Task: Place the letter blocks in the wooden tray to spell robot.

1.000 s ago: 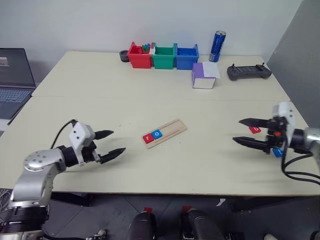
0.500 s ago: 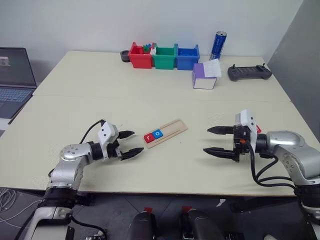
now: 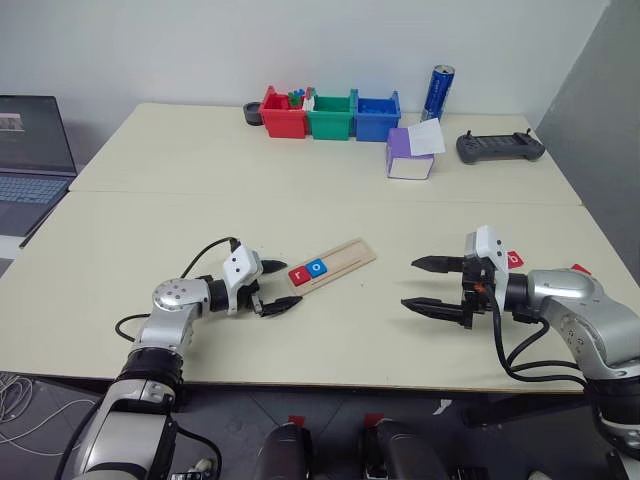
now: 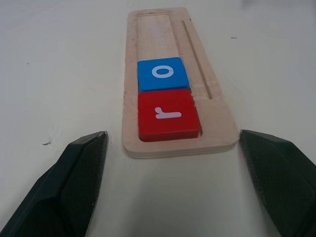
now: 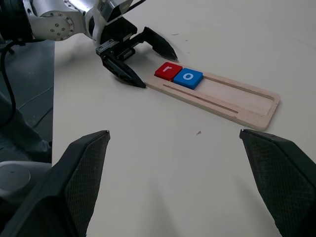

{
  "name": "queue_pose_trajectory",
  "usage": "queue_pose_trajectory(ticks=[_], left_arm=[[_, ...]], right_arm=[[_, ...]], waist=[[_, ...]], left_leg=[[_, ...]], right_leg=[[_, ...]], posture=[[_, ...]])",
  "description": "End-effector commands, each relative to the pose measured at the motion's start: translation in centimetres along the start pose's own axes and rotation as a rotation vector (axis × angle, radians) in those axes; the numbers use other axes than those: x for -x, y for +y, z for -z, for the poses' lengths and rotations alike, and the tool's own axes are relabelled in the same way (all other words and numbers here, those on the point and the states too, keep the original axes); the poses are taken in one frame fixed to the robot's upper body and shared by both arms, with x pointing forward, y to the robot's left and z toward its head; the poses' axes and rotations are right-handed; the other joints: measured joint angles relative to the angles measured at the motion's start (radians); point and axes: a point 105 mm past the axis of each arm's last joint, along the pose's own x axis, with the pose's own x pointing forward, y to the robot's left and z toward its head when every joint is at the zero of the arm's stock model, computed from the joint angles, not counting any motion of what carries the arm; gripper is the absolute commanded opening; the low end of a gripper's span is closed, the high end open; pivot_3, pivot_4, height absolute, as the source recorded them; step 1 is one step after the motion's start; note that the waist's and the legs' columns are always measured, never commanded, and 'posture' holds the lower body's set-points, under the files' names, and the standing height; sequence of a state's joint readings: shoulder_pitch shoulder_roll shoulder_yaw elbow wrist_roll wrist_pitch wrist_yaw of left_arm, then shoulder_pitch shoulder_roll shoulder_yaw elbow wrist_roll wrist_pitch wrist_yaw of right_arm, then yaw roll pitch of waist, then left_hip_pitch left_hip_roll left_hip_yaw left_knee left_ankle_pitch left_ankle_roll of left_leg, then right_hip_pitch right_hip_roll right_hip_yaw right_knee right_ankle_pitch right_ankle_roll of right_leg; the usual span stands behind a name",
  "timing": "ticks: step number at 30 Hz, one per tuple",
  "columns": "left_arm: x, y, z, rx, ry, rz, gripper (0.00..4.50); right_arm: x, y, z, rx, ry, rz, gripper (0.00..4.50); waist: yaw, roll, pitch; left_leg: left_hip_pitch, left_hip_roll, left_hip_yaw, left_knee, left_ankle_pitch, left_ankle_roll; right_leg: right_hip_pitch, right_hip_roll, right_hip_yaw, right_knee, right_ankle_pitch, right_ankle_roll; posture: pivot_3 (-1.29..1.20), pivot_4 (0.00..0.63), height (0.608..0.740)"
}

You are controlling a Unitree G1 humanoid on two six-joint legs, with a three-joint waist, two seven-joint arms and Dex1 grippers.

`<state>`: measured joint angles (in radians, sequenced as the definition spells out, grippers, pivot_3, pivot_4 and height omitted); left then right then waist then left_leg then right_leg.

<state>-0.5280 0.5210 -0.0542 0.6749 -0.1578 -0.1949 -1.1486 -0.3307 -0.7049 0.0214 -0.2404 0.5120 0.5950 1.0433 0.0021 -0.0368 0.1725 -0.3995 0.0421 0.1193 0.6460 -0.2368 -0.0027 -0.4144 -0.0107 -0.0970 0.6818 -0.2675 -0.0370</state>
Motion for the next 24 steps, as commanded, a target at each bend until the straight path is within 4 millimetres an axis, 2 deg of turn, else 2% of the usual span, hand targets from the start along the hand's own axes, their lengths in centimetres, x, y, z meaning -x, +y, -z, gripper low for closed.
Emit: queue_pose_trajectory(ticks=[1,4,11,14,16,21,24], left_arm=[[-0.9,-0.4,0.6,-0.007,0.026,0.012,4.50],[-1.5,-0.6,1.1,-0.017,0.063,0.021,4.50],[-2.7,-0.7,0.9,0.000,0.063,0.049,4.50],[-3.0,-1.0,0.7,0.010,0.057,0.086,3.98],[-3.0,-1.1,0.6,0.004,0.057,0.098,3.44],[-3.2,-1.3,0.1,-0.017,0.056,0.148,3.39],[-3.5,-2.2,-0.3,-0.078,0.053,0.230,3.39]], right_arm=[[0.0,0.3,-1.0,0.048,-0.027,-0.003,4.48],[0.0,0.4,-0.9,0.047,-0.028,0.000,4.48],[-0.5,0.6,-0.6,0.042,-0.035,0.003,4.48],[-0.5,0.6,-0.5,0.041,-0.037,0.008,4.50],[-0.5,0.6,-0.5,0.040,-0.038,0.012,4.50],[0.0,0.6,-0.2,0.032,-0.030,0.044,4.50],[1.0,0.3,0.5,0.019,-0.011,0.089,4.50]], waist=[[0.000,0.000,0.000],[0.002,0.000,-0.001],[0.012,0.001,-0.002],[0.015,0.001,-0.002],[0.016,0.001,-0.002],[0.018,0.001,-0.002],[0.020,0.001,-0.002]], left_leg=[[0.000,0.000,0.000,0.000,0.000,0.000],[0.000,0.000,0.000,0.000,0.000,0.000],[0.003,0.000,-0.002,0.001,0.000,0.000],[0.002,0.000,-0.003,0.001,0.000,0.000],[0.002,0.000,-0.003,0.001,0.000,0.000],[0.002,0.000,-0.003,0.001,0.000,0.000],[0.001,-0.001,-0.004,0.001,0.000,0.000]], right_leg=[[0.000,0.000,0.000,0.000,0.000,0.000],[0.001,0.000,0.000,0.000,0.000,0.000],[0.004,0.000,-0.002,0.000,0.001,0.001],[0.004,0.000,-0.003,0.000,0.001,0.001],[0.004,0.000,-0.003,-0.001,0.001,0.001],[0.004,0.000,-0.003,-0.001,0.001,0.001],[0.004,0.000,-0.004,-0.002,0.001,0.001]], posture=[[0.00,0.150,0.740],[0.00,0.150,0.740],[0.00,0.150,0.740],[0.00,0.150,0.740],[0.00,0.150,0.740],[0.00,0.150,0.740],[0.00,0.150,0.740]])
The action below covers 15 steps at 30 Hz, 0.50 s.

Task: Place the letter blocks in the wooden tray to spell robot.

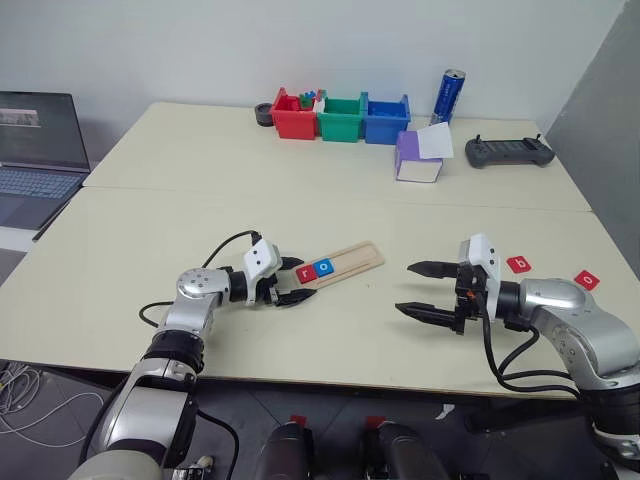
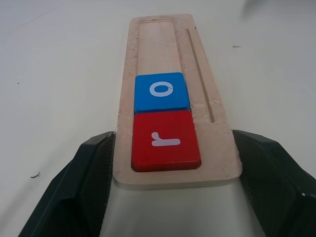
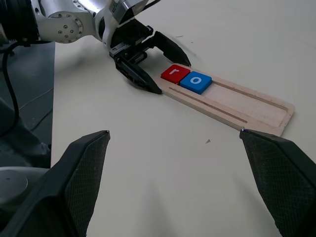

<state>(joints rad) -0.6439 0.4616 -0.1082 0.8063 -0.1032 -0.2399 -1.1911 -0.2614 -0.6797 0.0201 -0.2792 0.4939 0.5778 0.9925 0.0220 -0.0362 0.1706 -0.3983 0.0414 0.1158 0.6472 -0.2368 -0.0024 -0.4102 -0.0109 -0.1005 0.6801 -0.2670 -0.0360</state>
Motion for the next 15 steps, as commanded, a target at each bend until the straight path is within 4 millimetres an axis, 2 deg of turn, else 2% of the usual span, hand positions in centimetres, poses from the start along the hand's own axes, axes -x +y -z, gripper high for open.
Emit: queue_pose_trajectory(ticks=[1,4,10,15], left_arm=[[-1.3,-2.2,0.3,-0.063,0.040,0.167,3.39],[-2.6,-3.5,-0.5,-0.103,0.031,0.281,3.39],[-4.3,-3.7,-1.9,-0.124,0.011,0.341,3.39],[-4.4,-4.1,-1.9,-0.134,0.031,0.408,3.39]], right_arm=[[1.6,-0.4,-0.4,0.030,-0.002,0.066,4.50],[2.6,-0.1,0.2,0.015,0.011,0.100,4.50],[3.6,0.7,0.7,-0.003,0.020,0.137,4.50],[4.4,2.1,1.5,-0.020,0.056,0.121,4.50]], waist=[[0.001,0.000,0.000],[0.004,0.000,0.000],[0.002,-0.001,0.000],[0.001,-0.001,0.001]], left_leg=[[0.000,0.000,0.000,0.000,0.000,0.000],[-0.001,-0.001,0.000,0.000,0.000,0.000],[-0.001,-0.002,-0.001,0.000,0.000,0.001],[-0.002,-0.002,-0.002,0.000,0.000,0.001]], right_leg=[[0.000,0.000,0.000,0.000,0.000,0.000],[0.000,0.000,0.000,-0.001,0.000,0.000],[0.000,-0.001,0.000,-0.001,0.000,0.000],[0.000,-0.001,-0.002,-0.001,0.000,0.000]], posture=[[0.00,0.150,0.740],[0.00,0.150,0.740],[0.00,0.150,0.740],[0.00,0.150,0.740]])
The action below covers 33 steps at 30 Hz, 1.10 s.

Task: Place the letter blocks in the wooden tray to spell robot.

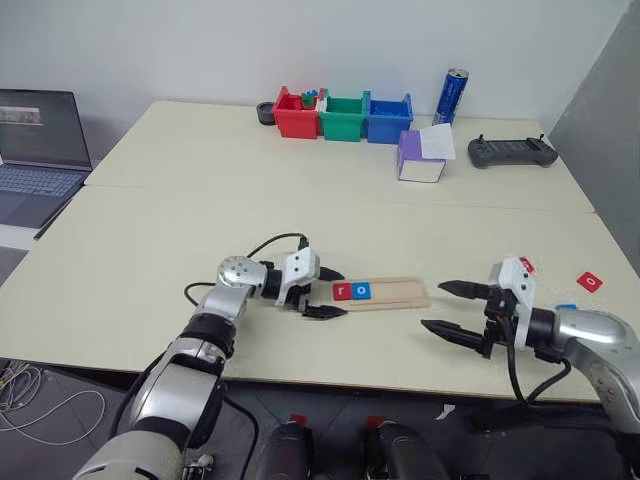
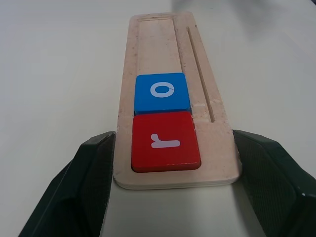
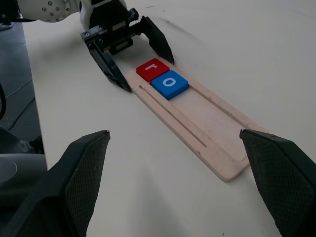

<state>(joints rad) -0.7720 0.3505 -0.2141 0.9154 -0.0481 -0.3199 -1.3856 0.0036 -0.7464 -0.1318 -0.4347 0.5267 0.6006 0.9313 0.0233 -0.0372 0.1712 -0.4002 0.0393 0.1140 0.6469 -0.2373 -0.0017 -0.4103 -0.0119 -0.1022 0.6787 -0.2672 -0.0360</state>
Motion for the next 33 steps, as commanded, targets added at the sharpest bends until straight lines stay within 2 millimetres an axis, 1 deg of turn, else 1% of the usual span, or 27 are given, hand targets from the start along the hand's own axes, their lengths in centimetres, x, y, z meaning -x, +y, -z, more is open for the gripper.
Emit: queue_pose_trajectory(ticks=[1,6,13,16,23,24,25,26,31,33], left_arm=[[-0.36,-0.79,0.22,-0.026,0.037,0.086,3.39],[-0.61,-1.24,0.19,-0.046,0.034,0.119,3.39],[-0.99,-1.04,0.02,-0.064,0.011,0.078,3.39],[-1.18,-0.74,-0.37,-0.049,-0.025,0.041,3.39],[-1.08,-0.67,-0.13,-0.032,-0.023,0.014,3.39],[-1.08,-0.78,-0.09,-0.023,-0.023,0.023,4.11],[-1.08,-0.90,-0.07,-0.021,-0.022,0.032,4.35],[-1.08,-1.00,-0.06,-0.019,-0.021,0.039,4.48],[-0.94,-1.01,-0.15,-0.043,-0.017,0.032,4.48],[-0.42,-0.97,0.05,-0.053,-0.001,0.029,4.48]], right_arm=[[0.75,0.80,-0.87,0.041,-0.006,-0.014,4.50],[1.01,0.76,-0.32,0.046,0.020,0.008,4.50],[1.13,0.68,-0.32,0.043,0.021,0.023,4.50],[1.08,0.58,-0.36,0.044,0.022,0.027,4.50],[0.87,0.20,-0.38,0.049,0.029,0.029,4.50],[0.83,0.16,-0.37,0.049,0.030,0.028,4.50],[0.77,0.13,-0.38,0.049,0.029,0.027,4.50],[0.73,0.10,-0.39,0.050,0.029,0.026,4.50],[0.50,0.05,-0.47,0.052,0.028,0.016,4.50],[0.51,0.12,-0.53,0.053,0.029,0.013,4.50]], waist=[[0.000,0.000,0.000],[-0.002,-0.001,0.000],[-0.001,-0.001,0.000],[-0.001,-0.001,0.000],[-0.001,-0.001,0.000],[-0.001,-0.001,0.000],[-0.001,-0.001,0.000],[-0.001,-0.001,0.001],[-0.001,-0.001,0.001],[-0.001,-0.001,0.001]], left_leg=[[0.000,0.000,0.000,0.000,0.000,0.000],[0.000,0.000,-0.001,0.000,0.000,0.000],[0.000,0.000,-0.001,0.000,0.000,0.000],[0.000,0.000,-0.001,0.000,0.000,0.000],[0.000,0.000,-0.001,0.000,0.000,0.001],[0.000,0.000,-0.001,0.000,0.000,0.001],[0.000,0.000,-0.001,0.000,0.000,0.001],[0.000,0.000,-0.001,0.000,0.000,0.001],[0.000,0.000,-0.001,0.000,0.000,0.001],[0.000,0.000,-0.001,0.000,0.000,0.001]], right_leg=[[0.000,0.000,0.000,0.000,0.000,0.000],[0.000,0.001,0.000,0.000,0.000,0.000],[0.000,0.001,-0.001,-0.001,0.000,0.000],[0.000,0.001,-0.001,0.000,0.000,0.000],[0.000,0.001,-0.001,-0.001,0.000,0.000],[0.000,0.001,-0.001,0.000,0.000,0.000],[0.000,0.001,-0.001,0.000,0.000,0.000],[0.000,0.001,-0.001,0.000,0.000,0.000],[0.000,0.001,-0.001,-0.001,0.000,0.000],[0.000,0.001,-0.001,-0.001,0.000,0.000]], posture=[[0.00,0.150,0.740],[0.00,0.150,0.740],[0.00,0.150,0.740],[0.00,0.150,0.740],[0.00,0.150,0.740],[0.00,0.150,0.740],[0.00,0.150,0.740],[0.00,0.150,0.740],[0.00,0.150,0.740],[0.00,0.150,0.740]])
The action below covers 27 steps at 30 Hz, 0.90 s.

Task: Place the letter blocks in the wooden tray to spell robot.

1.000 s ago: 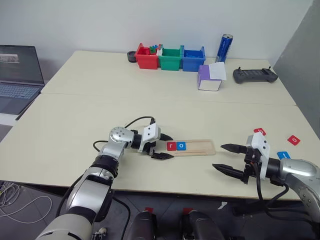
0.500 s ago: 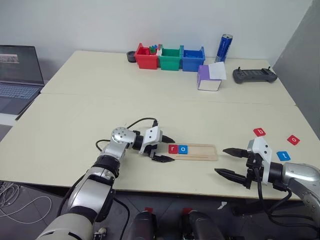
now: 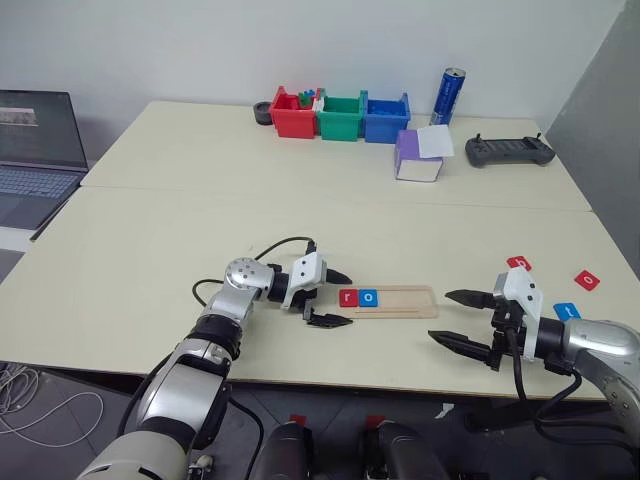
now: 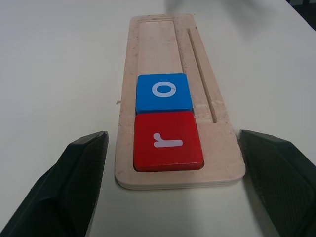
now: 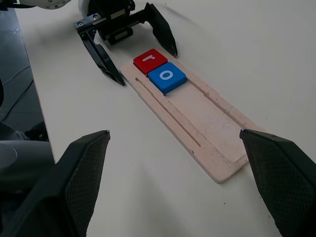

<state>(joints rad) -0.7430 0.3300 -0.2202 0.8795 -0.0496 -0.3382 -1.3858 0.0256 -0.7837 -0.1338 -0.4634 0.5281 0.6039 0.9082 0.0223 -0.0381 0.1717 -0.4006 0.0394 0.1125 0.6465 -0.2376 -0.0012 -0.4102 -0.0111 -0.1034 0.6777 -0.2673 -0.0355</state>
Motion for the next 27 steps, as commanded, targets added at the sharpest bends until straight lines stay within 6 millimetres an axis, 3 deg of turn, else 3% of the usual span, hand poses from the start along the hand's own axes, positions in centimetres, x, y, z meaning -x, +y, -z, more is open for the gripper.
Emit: queue_pose_trajectory(ticks=[1,7,12,16,19,27], left_arm=[[0.8,-0.2,0.3,-0.031,0.030,0.000,4.48],[4.4,0.3,0.0,-0.040,0.017,-0.064,4.48],[8.3,-0.4,-1.8,0.001,-0.049,-0.085,4.48],[10.9,-2.4,-3.3,0.013,-0.087,-0.074,4.48],[11.8,-3.4,-3.9,0.054,-0.165,-0.096,4.48],[12.3,-3.5,-2.6,0.031,-0.173,-0.140,4.48]], right_arm=[[0.2,0.0,-0.7,0.031,-0.006,-0.005,4.50],[1.9,-0.3,-0.6,0.025,0.003,0.023,4.50],[5.6,-3.7,-1.6,0.029,-0.027,0.214,4.50],[8.4,-5.1,-1.1,0.016,0.012,0.300,4.50],[9.5,-6.0,-0.3,0.002,0.051,0.340,4.50],[9.2,-6.3,-0.7,-0.006,0.036,0.338,4.50]], waist=[[0.000,0.000,0.000],[-0.010,0.000,0.000],[-0.013,-0.001,0.001],[-0.014,0.000,0.000],[-0.015,0.001,0.000],[-0.014,0.001,0.000]], left_leg=[[0.000,0.000,0.000,0.000,0.000,0.000],[0.001,0.002,0.000,0.000,0.000,0.000],[0.000,0.004,0.000,0.000,0.000,0.000],[0.001,0.004,0.000,-0.001,0.000,-0.001],[0.001,0.004,0.001,-0.001,0.000,-0.001],[0.002,0.004,0.000,-0.001,0.000,-0.001]], right_leg=[[0.000,0.000,0.000,0.000,0.000,0.000],[0.000,0.002,0.000,0.000,0.000,0.000],[-0.001,0.004,0.000,0.001,0.000,0.000],[-0.001,0.003,0.001,0.000,0.000,-0.001],[0.000,0.003,0.001,0.000,-0.001,-0.002],[0.000,0.003,0.001,0.001,-0.001,-0.001]], posture=[[0.00,0.150,0.740],[0.00,0.150,0.740],[0.00,0.150,0.740],[0.00,0.150,0.740],[0.00,0.150,0.740],[0.00,0.150,0.740]])
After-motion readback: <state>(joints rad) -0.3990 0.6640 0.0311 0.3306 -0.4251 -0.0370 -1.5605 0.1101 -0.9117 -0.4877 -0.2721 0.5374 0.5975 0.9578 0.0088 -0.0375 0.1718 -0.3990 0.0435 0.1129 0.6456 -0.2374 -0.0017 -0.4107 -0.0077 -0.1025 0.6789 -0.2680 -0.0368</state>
